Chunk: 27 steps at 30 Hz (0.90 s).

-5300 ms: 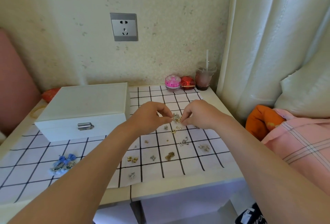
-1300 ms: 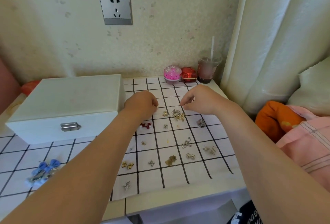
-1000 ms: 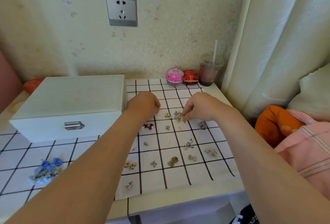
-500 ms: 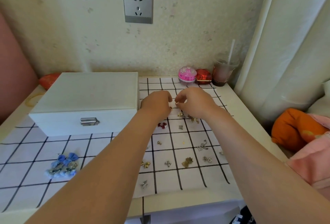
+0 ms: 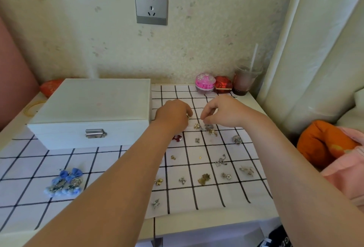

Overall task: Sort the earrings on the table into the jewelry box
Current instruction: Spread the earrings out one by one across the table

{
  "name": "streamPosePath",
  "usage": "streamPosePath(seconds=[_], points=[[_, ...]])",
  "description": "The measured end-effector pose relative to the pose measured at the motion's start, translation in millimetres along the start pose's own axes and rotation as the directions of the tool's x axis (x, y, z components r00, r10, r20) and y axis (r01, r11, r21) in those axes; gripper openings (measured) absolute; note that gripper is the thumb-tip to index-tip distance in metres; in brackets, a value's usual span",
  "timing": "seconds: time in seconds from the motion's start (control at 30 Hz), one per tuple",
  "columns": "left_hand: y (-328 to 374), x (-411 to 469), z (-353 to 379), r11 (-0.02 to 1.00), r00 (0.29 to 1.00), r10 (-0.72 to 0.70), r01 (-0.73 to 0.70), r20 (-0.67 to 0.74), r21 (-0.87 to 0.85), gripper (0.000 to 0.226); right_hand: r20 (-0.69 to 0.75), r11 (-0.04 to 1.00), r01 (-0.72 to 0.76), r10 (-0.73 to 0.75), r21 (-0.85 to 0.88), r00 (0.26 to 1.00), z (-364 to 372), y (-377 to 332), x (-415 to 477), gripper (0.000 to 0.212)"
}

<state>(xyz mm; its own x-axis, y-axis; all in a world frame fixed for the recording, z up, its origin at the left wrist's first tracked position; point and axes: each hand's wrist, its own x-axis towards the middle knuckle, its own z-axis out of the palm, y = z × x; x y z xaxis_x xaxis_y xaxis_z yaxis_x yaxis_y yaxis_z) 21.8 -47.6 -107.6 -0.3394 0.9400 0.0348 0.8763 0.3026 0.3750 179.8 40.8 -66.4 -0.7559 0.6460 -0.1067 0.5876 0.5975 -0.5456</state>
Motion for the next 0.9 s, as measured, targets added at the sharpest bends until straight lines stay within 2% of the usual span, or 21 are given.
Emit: streamPosePath(seconds=[0.17,0.27,0.33,0.43,0.6,0.77,0.9], points=[[1.0,-3.4,-5.3,0.999,0.999,0.037,-0.036,-0.036,0.004,0.026,0.095,0.999,-0.015,0.019,-0.040,0.995,-9.3,4.7,-13.1,0.019],[5.3,-5.6,-12.8,0.993,0.993,0.109,-0.111,-0.053,-0.044,0.027,0.119,0.994,-0.040,0.052,-0.104,0.992,-8.8,9.9,-17.6,0.020],[10.0,-7.6,-15.6,0.983,0.985,0.173,-0.173,-0.007,-0.057,0.026,0.110,0.991,-0.043,0.057,-0.128,0.992,-6.5,11.5,-19.3,0.020],[15.5,-10.0,-11.1,0.975,0.975,0.211,-0.215,0.066,0.051,0.021,0.085,0.988,-0.027,0.041,-0.152,0.996,-3.6,11.8,-19.9,0.020],[16.3,-7.9,-6.8,0.981,0.976,0.182,-0.189,0.118,0.049,0.011,0.071,0.987,-0.022,0.034,-0.160,0.997,-1.4,13.0,-19.3,0.018],[11.6,-5.2,-15.3,0.982,0.984,0.160,-0.150,0.081,-0.113,0.010,0.090,0.999,-0.006,0.008,-0.032,0.996,-8.8,15.2,-20.9,0.024],[7.9,-2.4,-22.1,0.961,0.988,0.151,-0.157,-0.042,-0.229,0.009,-0.011,0.995,0.018,-0.017,0.097,1.000,-16.8,17.7,-20.4,0.014]])
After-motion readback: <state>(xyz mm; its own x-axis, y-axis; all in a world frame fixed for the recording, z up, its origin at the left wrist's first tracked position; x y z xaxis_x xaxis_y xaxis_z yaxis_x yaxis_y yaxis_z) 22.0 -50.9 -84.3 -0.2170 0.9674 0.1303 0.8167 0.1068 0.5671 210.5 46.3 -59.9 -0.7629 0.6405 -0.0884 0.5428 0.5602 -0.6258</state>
